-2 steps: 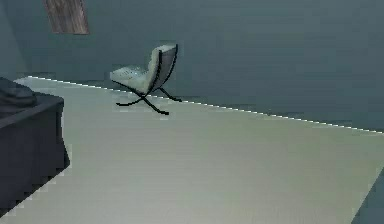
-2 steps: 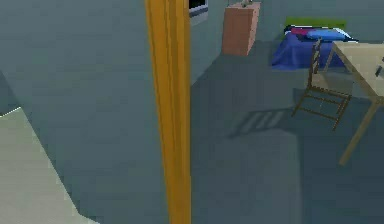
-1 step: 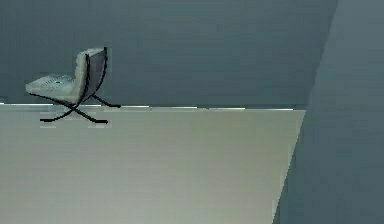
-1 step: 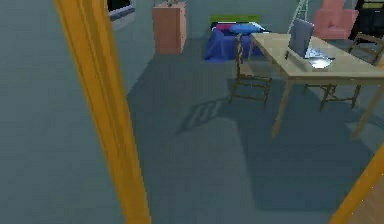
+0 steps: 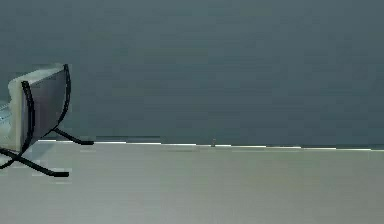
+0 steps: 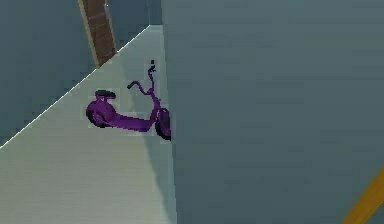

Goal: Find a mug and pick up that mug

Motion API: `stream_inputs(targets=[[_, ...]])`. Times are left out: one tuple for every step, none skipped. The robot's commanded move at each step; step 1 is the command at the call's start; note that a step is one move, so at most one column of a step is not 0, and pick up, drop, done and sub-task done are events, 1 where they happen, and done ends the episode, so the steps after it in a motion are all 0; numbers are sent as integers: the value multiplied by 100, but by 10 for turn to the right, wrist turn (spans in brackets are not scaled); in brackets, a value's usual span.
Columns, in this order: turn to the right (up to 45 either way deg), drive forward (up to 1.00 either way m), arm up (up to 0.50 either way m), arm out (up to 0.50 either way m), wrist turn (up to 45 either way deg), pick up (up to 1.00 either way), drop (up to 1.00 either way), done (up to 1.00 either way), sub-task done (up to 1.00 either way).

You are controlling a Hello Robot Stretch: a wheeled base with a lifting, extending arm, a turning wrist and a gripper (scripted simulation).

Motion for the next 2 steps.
stream_inputs(targets=[[0, 30, 0, 0, 0, 0, 0, 0, 0], [450, 0, 0, 0, 0, 0, 0, 0, 0]])
